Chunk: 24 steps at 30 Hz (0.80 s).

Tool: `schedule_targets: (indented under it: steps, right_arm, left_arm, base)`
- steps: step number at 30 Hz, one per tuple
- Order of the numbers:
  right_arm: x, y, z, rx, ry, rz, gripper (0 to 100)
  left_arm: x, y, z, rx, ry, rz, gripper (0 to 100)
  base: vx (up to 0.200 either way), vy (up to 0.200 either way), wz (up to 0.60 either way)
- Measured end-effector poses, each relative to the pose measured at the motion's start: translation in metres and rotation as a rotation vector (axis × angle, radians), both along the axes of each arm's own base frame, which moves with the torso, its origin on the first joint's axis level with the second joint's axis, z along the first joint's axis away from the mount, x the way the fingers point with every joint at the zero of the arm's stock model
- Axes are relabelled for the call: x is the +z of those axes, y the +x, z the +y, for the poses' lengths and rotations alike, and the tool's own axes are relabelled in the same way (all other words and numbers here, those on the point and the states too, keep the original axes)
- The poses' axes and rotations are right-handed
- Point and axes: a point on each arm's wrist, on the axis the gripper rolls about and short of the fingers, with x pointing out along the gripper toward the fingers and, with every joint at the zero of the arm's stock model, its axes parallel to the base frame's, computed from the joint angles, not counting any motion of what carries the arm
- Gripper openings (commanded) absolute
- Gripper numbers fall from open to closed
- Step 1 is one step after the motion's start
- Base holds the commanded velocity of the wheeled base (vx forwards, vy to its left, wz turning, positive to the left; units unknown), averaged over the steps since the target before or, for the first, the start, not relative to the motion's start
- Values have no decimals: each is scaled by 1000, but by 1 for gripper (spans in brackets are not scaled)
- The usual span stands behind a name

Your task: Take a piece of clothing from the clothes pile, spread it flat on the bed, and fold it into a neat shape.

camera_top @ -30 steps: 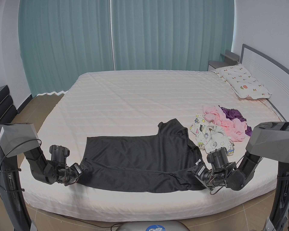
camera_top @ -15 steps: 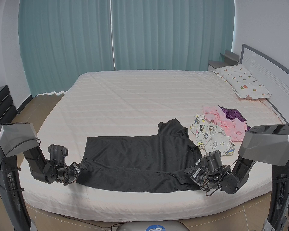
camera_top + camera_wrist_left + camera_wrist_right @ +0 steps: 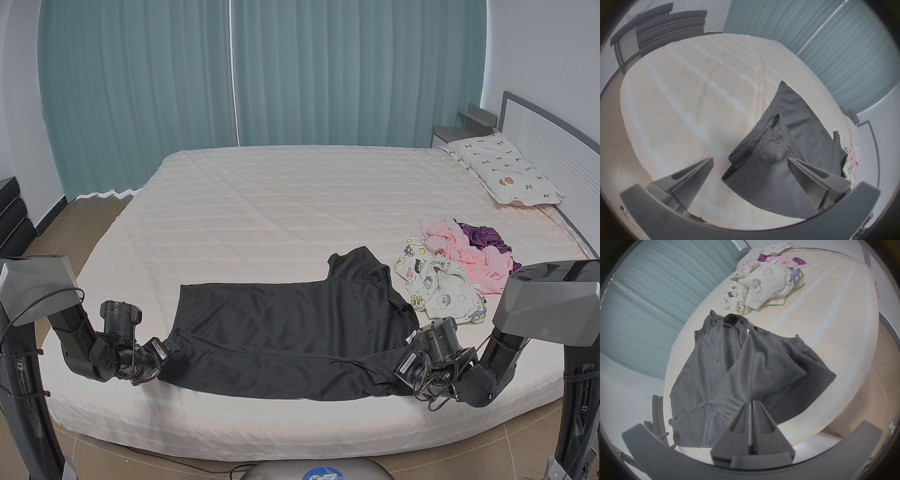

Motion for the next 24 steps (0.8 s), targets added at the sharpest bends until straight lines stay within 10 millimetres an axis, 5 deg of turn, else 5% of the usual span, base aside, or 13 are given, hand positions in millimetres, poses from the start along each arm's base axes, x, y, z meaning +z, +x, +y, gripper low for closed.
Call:
schedule_targets:
  steps: [24]
  right_arm:
    - [35, -22, -6, 102, -18, 40, 0]
  left_arm:
    - [0, -1, 0, 0, 0, 3, 100]
  base:
    - [0, 0, 0]
